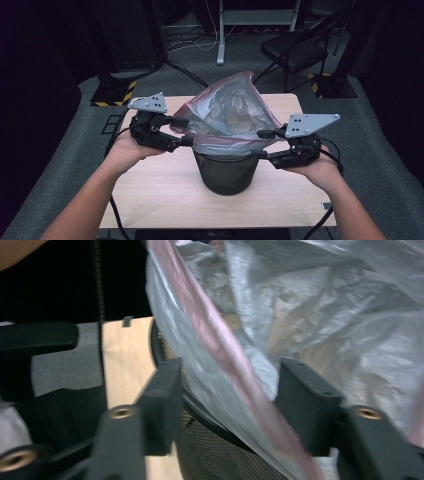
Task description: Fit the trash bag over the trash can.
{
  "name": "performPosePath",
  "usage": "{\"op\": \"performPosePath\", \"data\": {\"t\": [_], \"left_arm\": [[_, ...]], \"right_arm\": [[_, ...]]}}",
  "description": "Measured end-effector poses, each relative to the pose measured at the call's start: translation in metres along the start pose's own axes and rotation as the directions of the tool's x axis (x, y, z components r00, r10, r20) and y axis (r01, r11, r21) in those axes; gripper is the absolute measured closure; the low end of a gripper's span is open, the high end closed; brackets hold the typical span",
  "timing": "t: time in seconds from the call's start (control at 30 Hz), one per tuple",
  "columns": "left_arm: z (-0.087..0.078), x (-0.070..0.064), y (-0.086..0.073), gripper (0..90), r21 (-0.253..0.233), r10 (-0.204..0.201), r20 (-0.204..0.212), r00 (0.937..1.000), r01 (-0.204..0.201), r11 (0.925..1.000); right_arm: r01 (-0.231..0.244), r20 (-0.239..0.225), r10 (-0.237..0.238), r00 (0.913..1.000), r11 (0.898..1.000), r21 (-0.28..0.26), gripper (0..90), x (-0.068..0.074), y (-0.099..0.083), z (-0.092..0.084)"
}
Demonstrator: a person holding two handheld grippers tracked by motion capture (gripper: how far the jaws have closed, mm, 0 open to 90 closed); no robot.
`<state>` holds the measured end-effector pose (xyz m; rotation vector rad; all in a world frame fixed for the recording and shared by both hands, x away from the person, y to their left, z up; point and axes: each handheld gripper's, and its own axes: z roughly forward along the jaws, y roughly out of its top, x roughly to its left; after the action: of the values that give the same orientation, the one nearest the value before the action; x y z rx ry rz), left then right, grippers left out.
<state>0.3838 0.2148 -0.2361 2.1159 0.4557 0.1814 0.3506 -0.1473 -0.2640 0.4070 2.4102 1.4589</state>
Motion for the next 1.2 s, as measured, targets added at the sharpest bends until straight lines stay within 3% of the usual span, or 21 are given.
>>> {"op": "performPosePath", "data": {"t": [0.07, 0.1, 0.13, 0.2, 0.23, 0.3, 0.43, 0.67, 0.97, 1.1, 1.13, 1.2], "left_arm": [[0.001, -0.001, -0.002, 49.0, 0.004, 0.012, 0.01, 0.9999, -0.012, 0.9999], [0.001, -0.002, -0.003, 49.0, 0.009, 0.011, 0.013, 0.9999, -0.011, 0.9999], [0.001, -0.002, -0.005, 57.4, 0.013, 0.019, 0.022, 0.9996, -0.019, 0.9997], [0.0, -0.003, -0.009, 72.5, 0.02, 0.024, 0.039, 0.9989, -0.025, 0.9995], [0.0, -0.004, -0.011, 72.5, 0.022, 0.026, 0.048, 0.9985, -0.027, 0.9994], [0.0, -0.005, -0.021, 84.4, 0.036, 0.035, 0.07, 0.9969, -0.037, 0.9987], [0.004, -0.006, -0.035, 87.9, 0.07, 0.034, 0.095, 0.9949, -0.041, 0.9967], [0.017, 0.001, -0.054, 88.5, 0.087, -0.009, 0.11, 0.9939, -0.001, 0.9962], [0.042, 0.014, -0.076, 88.0, 0.114, -0.077, 0.13, 0.9885, 0.062, 0.9915], [0.029, 0.013, -0.071, 66.6, 0.093, -0.087, 0.122, 0.9887, 0.076, 0.9928], [0.023, 0.013, -0.069, 66.6, 0.087, -0.087, 0.107, 0.9904, 0.078, 0.9931], [0.008, 0.012, -0.065, 57.1, 0.073, -0.086, 0.09, 0.9922, 0.079, 0.9942]], "right_arm": [[0.028, -0.03, -0.027, 0.9992, 1.0, 0.007, 60.0, 0.004, 0.002, 0.003], [0.028, -0.03, -0.027, 0.9992, 1.0, 0.007, 60.0, 0.004, 0.002, 0.003], [0.033, -0.045, -0.033, 0.9984, 0.999, 0.008, 63.9, 0.006, 0.002, 0.004], [0.063, -0.089, -0.062, 0.9941, 0.998, 0.012, 81.1, 0.012, 0.0, 0.005], [0.063, -0.089, -0.062, 0.9941, 0.998, 0.012, 81.1, 0.012, 0.0, 0.005], [0.085, -0.118, -0.081, 0.9897, 0.996, 0.027, 87.8, 0.017, -0.004, 0.008], [0.092, -0.138, -0.085, 0.9868, 0.995, 0.047, 88.9, 0.023, -0.012, 0.013], [0.067, -0.128, -0.052, 0.9904, 0.991, 0.117, 89.3, 0.022, -0.03, 0.028], [0.031, -0.109, -0.016, 0.9939, 0.99, 0.14, 89.4, 0.018, -0.047, 0.037], [0.031, -0.105, -0.016, 0.9943, 0.99, 0.138, 89.3, 0.019, -0.047, 0.036], [0.033, -0.104, -0.019, 0.9944, 0.99, 0.138, 89.3, 0.019, -0.047, 0.036], [0.032, -0.098, -0.019, 0.995, 0.99, 0.136, 89.2, 0.019, -0.047, 0.035]]}}
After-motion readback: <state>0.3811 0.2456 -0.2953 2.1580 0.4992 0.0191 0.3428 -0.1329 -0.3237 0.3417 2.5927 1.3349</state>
